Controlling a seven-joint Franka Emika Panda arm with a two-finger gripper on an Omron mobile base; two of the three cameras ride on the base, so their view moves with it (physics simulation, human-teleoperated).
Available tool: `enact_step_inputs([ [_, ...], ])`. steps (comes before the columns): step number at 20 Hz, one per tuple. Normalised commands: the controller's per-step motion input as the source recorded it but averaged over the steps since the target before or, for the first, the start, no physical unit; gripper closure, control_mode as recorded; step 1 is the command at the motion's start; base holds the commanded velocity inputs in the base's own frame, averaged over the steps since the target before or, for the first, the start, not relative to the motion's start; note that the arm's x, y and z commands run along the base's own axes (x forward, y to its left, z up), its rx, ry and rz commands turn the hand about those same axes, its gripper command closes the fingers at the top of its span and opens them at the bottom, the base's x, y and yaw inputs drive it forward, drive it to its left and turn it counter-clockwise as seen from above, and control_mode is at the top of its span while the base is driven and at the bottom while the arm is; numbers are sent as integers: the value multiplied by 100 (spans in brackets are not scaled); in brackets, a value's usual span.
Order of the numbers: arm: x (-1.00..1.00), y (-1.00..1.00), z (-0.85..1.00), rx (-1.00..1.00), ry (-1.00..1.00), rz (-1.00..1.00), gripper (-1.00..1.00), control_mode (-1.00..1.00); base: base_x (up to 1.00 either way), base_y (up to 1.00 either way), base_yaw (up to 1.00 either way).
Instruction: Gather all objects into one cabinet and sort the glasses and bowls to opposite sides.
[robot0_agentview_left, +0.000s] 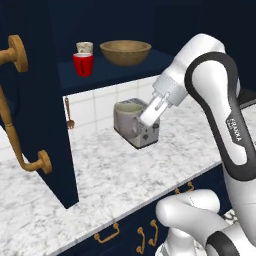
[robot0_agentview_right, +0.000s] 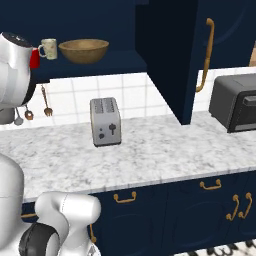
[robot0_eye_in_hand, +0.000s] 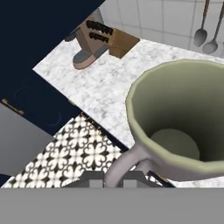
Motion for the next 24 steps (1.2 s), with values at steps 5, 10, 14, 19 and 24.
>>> enact_step_inputs([
  [5, 0, 11, -4, 1, 1, 2, 100, -100, 0, 0, 0],
  [10, -1, 1, 0, 0, 0, 2, 100, -100, 0, 0, 0],
  [14, -23, 0, 0, 1, -2, 1, 100, -100, 0, 0, 0],
  [19, -1, 13, 39, 3, -6, 2, 100, -100, 0, 0, 0],
  [24, 22, 0, 59, 12, 0, 3, 100, -100, 0, 0, 0],
])
